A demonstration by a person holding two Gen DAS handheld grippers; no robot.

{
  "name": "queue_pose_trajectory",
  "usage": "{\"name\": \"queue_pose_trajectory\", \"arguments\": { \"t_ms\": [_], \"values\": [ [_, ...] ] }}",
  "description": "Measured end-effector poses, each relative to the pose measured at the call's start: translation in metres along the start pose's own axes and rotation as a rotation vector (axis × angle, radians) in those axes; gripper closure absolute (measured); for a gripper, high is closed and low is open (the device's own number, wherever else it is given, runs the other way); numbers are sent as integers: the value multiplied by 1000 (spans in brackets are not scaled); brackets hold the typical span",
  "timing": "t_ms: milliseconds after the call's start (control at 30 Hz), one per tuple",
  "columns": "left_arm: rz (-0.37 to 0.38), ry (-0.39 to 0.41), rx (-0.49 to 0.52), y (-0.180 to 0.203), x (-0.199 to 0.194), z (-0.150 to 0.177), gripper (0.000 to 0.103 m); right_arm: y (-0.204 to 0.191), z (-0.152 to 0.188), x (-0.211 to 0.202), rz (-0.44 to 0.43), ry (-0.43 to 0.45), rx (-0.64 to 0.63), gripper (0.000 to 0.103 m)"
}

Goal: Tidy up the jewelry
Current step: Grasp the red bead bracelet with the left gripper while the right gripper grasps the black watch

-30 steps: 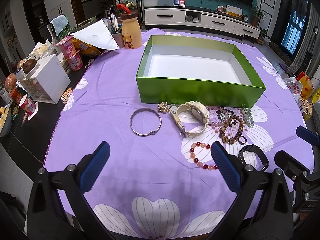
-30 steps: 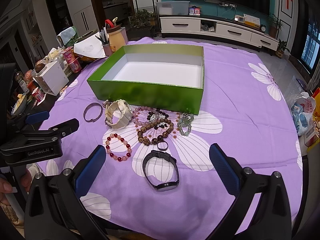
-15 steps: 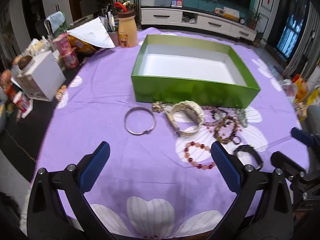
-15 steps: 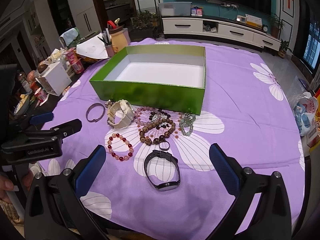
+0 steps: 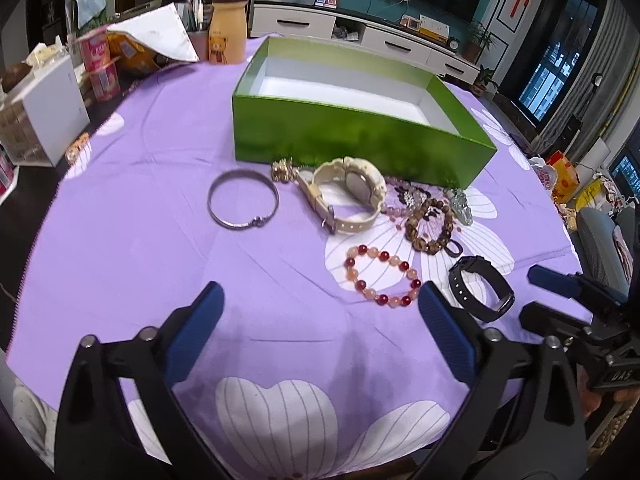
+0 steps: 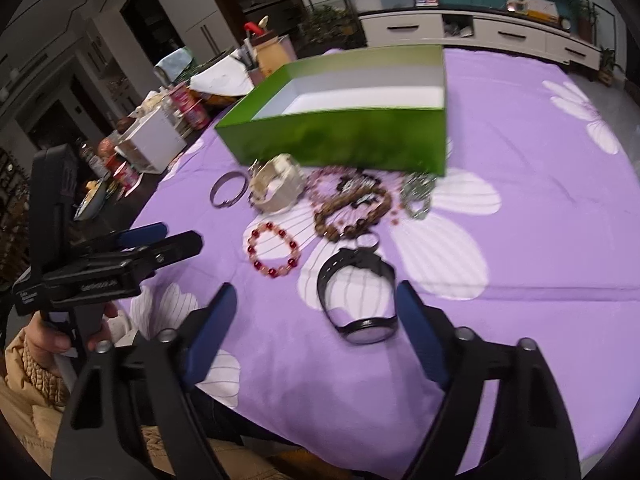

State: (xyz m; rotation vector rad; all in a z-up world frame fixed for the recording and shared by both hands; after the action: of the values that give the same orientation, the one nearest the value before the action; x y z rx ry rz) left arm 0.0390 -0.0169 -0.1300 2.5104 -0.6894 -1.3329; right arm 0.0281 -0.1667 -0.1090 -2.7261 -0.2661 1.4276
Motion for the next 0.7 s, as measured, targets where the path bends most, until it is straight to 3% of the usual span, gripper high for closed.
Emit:
{"name": "queue_pose_trajectory", "arguments": {
  "t_ms": [167, 367, 500, 700],
  "values": [
    [12, -24, 12, 3, 17, 3, 26, -11, 8, 14, -12, -14, -51, 46],
    [31, -44, 44, 11, 37, 1, 45, -21, 6, 28, 11, 5, -135, 61],
    [37, -62, 64, 15, 48, -1, 59, -22, 7, 35, 34, -2, -176, 69],
    [34, -92, 83, 19, 61, 2, 71, -19, 8, 44, 72, 5, -216, 77]
  ]
}}
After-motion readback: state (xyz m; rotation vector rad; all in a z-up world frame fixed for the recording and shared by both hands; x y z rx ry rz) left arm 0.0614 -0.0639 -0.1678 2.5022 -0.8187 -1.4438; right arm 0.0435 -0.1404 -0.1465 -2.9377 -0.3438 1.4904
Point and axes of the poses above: each gripper's, at about its wrist camera, not at the fingertips, and x roughly the way its jaws point, y to its right, z to its underside, the point moved 10 cm from there along x, roughly the way its jaws point, and after that the axes turned 15 degrees about z, right-handed, at the moved point
